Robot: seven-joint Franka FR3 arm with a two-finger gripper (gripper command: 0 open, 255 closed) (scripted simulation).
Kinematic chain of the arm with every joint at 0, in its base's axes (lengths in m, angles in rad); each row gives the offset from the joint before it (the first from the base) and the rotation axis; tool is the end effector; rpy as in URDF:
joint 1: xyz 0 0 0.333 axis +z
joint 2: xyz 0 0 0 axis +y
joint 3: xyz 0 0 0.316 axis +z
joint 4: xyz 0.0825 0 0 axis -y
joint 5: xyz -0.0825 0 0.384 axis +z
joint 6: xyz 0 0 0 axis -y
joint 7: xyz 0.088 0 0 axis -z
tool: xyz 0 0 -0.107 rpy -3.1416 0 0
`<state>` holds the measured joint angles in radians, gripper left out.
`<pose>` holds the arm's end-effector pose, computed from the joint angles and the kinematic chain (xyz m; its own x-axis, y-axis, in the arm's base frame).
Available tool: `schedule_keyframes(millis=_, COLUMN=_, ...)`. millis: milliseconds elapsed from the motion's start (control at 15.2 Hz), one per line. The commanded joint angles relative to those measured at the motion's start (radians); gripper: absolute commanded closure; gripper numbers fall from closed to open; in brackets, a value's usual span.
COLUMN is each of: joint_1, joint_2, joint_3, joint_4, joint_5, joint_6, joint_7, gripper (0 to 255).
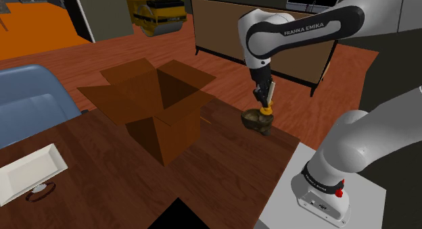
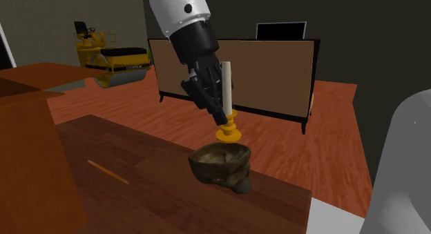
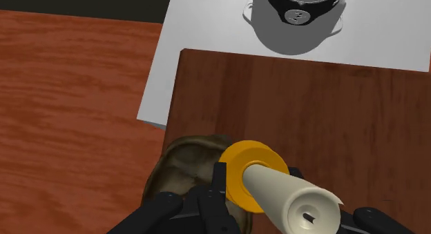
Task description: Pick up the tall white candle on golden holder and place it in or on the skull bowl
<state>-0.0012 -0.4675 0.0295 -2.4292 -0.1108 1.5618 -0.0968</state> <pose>0.3575 -0.0014 0.4501 0.9101 0.1127 -0.3987 0.1558 -0.9848 0.0773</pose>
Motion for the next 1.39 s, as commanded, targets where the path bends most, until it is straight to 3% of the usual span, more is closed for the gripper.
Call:
schedule_keyframes(millis=0, joint_1=-0.022, joint_2=0.052, joint_3=-0.029, joint_4=0.032, joint_5=-0.032, joint_6=0.025, joint_7=-0.037, gripper=255)
schedule_keyframes(millis=198, joint_1=-0.045, joint_2=0.110, joint_3=-0.060, joint_4=0.072, joint_5=-0.062, joint_6=0.049, joint_7=-0.076, gripper=255)
schedule_keyframes(millis=792, joint_1=-0.046, joint_2=0.154, joint_3=-0.064, joint_4=-0.015, joint_5=-0.067, joint_6=0.180, joint_7=-0.058, gripper=255)
schedule_keyframes(millis=1254, joint_1=-0.046, joint_2=0.154, joint_3=-0.064, joint_4=-0.015, joint_5=-0.067, joint_6=0.180, joint_7=-0.058, gripper=255)
schedule_keyframes(millis=1320, joint_1=-0.046, joint_2=0.154, joint_3=-0.064, joint_4=-0.015, joint_5=-0.067, joint_6=0.180, joint_7=-0.058, gripper=0)
